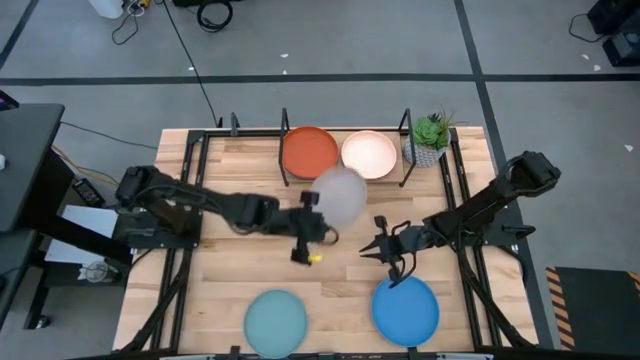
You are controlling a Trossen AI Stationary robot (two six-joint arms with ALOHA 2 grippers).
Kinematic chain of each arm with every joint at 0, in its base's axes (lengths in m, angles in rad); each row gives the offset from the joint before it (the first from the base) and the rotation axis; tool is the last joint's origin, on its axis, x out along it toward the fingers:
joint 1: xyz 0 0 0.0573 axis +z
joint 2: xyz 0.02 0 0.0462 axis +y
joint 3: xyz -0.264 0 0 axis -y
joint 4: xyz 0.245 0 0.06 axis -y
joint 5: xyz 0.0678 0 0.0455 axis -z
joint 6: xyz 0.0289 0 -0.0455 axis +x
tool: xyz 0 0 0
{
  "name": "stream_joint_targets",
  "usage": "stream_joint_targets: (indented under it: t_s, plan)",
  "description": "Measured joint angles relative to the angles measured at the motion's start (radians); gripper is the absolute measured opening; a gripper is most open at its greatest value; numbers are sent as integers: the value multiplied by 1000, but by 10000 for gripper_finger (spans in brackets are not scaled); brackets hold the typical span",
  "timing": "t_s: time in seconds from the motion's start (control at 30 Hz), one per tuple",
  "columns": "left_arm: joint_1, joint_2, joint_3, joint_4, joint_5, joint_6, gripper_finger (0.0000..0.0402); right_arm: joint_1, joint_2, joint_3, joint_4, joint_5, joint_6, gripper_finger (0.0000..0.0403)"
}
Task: Place and stack plates onto a shelf
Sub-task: Stack the gray plate on top of the light pink plate on the shelf
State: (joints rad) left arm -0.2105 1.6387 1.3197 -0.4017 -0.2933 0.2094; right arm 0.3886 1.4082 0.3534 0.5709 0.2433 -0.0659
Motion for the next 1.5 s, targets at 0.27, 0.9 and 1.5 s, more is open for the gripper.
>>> stream_joint_targets:
  t_s: [0.27, 0.9, 1.5]
  plan:
    - [193, 99, 1, 115, 50, 166, 10, 83, 19, 0, -33, 60, 166, 59]
    - [411, 474, 410, 45, 203, 339, 11, 304, 7, 0, -54, 293, 249, 59]
    - [444, 561, 429, 141, 253, 413, 11, 344, 6, 0, -57, 342, 257, 59]
